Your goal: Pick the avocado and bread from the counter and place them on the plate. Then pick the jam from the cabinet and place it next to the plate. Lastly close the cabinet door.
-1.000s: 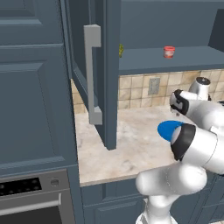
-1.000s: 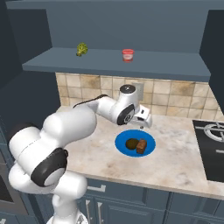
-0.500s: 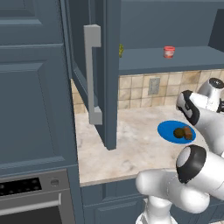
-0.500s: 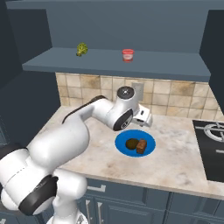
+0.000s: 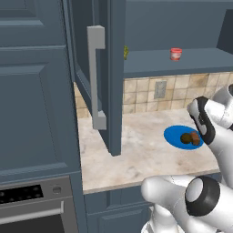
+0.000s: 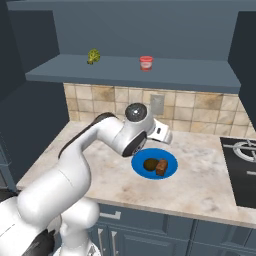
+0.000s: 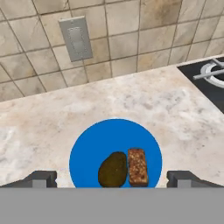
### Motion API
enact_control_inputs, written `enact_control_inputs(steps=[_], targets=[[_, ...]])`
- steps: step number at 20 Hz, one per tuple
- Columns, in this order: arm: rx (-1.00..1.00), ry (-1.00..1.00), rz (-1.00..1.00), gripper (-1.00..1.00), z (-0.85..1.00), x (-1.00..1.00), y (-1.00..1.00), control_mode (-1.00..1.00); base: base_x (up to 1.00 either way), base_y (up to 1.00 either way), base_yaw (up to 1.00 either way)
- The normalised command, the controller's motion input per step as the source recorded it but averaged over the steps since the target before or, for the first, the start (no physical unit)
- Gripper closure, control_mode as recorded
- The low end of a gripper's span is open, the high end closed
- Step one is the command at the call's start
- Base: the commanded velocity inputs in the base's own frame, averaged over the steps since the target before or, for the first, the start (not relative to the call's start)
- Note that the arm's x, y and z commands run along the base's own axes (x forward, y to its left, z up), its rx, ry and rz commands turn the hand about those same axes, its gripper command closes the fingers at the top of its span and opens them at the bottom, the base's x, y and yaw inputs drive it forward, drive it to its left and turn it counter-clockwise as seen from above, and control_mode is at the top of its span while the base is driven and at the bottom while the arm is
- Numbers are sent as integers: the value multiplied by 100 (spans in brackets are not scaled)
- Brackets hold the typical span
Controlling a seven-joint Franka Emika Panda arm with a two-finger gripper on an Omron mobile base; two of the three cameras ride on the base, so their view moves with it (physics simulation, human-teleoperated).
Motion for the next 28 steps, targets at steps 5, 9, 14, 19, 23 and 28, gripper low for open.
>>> enact_control_inputs(steps=[5,9,14,19,23,28], targets=[[0,-11,-4,-100,40,-20,15,-100,0,0,0],[0,-4,-4,-100,44,-13,19,-100,0,0,0],[0,-4,-5,-100,41,-13,16,-100,0,0,0],[-1,0,-3,-100,38,-10,12,-100,0,0,0],[-4,-1,0,-100,39,-5,11,-100,0,0,0],[-7,0,0,-100,35,0,14,-100,0,0,0]])
